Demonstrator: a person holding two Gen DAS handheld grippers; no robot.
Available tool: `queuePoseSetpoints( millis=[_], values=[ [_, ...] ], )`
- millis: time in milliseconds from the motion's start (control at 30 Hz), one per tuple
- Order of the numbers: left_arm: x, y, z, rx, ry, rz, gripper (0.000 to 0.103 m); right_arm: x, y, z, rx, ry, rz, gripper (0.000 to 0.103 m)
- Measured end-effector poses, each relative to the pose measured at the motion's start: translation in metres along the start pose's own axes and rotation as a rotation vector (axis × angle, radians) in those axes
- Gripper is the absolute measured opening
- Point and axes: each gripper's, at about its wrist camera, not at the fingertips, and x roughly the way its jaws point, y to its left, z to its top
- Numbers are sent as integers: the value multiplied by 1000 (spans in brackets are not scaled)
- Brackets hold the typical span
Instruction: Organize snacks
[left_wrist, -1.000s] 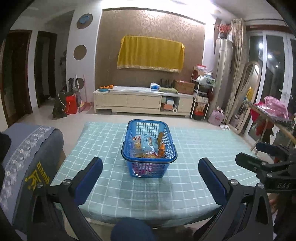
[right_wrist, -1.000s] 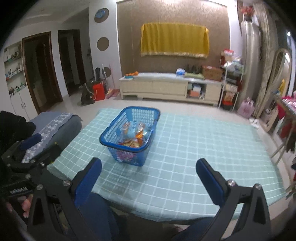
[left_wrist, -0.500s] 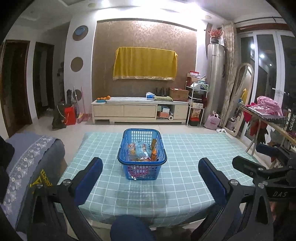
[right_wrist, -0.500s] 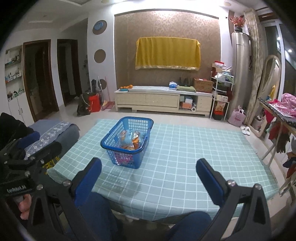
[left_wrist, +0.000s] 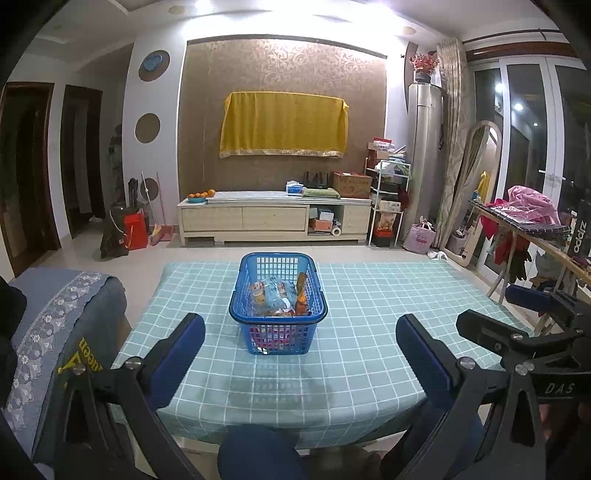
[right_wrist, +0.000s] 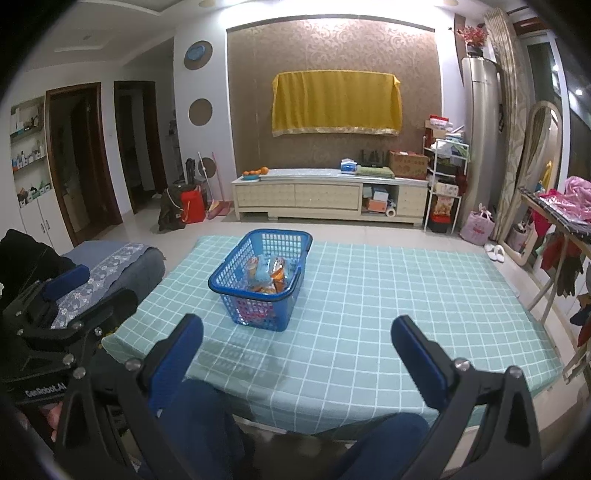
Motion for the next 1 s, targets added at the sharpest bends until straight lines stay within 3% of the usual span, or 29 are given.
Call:
queuePoseSetpoints(
  millis=[1000],
  values=[
    [-5,-1,0,-3,2,-3,102,-10,3,-2,-8,-16,-15,103]
  ],
)
